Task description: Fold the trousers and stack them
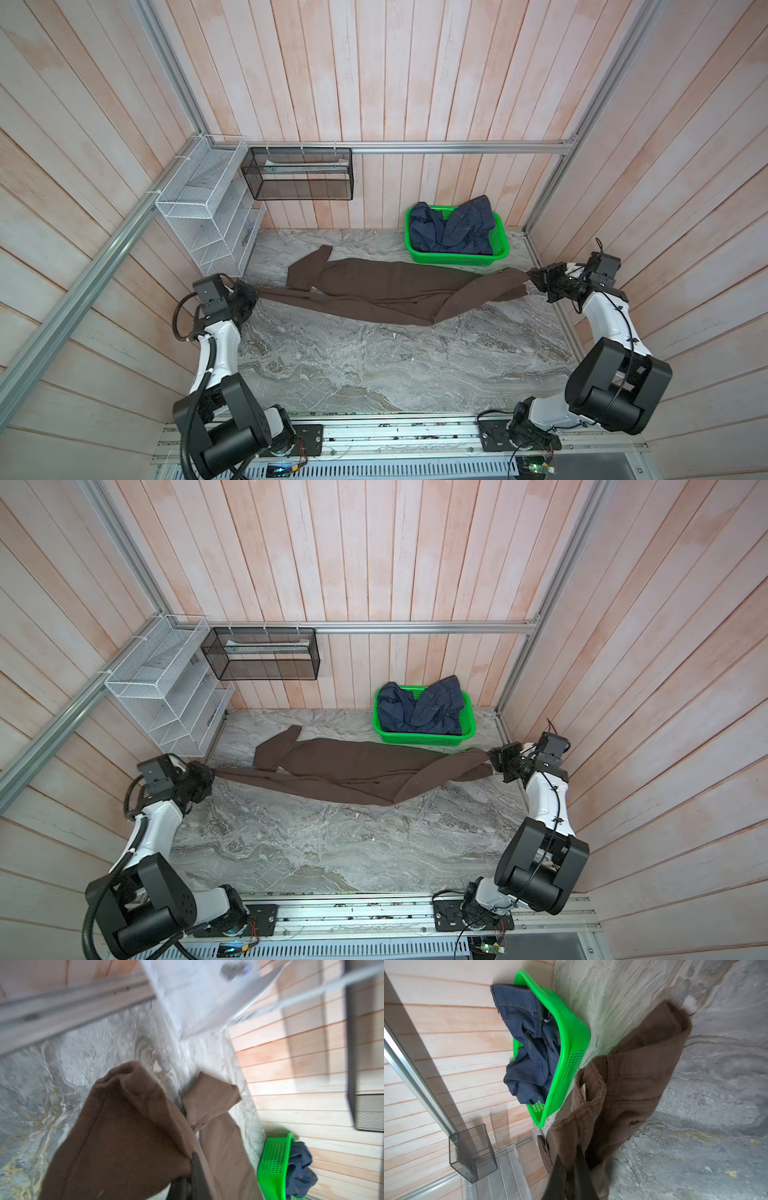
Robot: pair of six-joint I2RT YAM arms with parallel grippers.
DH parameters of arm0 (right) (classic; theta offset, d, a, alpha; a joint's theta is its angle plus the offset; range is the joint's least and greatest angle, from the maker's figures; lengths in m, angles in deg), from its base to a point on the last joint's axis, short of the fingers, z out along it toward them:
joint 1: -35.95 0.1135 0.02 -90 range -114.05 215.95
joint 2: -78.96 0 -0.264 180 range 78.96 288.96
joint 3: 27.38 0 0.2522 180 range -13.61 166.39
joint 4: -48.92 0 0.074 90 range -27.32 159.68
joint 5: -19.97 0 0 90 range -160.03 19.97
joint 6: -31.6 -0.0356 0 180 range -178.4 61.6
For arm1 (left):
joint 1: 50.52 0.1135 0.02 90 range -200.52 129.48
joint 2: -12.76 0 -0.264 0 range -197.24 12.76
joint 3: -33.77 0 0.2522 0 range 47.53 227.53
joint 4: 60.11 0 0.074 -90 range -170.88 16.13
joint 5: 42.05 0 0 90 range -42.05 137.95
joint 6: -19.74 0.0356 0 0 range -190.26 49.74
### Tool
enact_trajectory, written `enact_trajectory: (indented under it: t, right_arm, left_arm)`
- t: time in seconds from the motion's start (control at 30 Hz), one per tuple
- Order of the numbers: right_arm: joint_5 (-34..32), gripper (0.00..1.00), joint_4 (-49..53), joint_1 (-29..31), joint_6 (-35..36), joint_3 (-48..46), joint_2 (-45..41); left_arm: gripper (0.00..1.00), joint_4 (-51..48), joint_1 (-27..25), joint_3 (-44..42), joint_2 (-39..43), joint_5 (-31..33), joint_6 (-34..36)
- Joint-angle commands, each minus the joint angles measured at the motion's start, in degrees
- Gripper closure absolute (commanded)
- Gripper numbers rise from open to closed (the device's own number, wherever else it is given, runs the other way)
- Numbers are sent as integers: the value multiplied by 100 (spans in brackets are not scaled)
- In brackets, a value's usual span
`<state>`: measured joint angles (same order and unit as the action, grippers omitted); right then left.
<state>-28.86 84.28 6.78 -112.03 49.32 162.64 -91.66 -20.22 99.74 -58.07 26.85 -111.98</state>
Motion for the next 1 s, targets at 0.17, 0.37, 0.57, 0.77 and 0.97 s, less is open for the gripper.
enact_trajectory:
  t: [0.17,0.37,0.57,0.77,0.97]
  right_arm:
    - [-192,100,1184,-501,756,820,353]
    - [-330,100,1509,-529,1135,658,274]
    - [-412,100,1712,-740,1267,83,-265]
    - [-652,100,1642,-1152,1138,-907,-1148]
    - [-884,100,1604,-1431,1157,-1707,-1735]
  left_arm:
    - [100,-1207,595,689,-96,396,413]
    - [100,-1401,643,541,-7,300,587]
    - [100,-1898,785,256,341,301,963]
    - [100,-2245,1095,-157,759,286,1306]
    - [100,-2310,1142,-707,1201,543,1366]
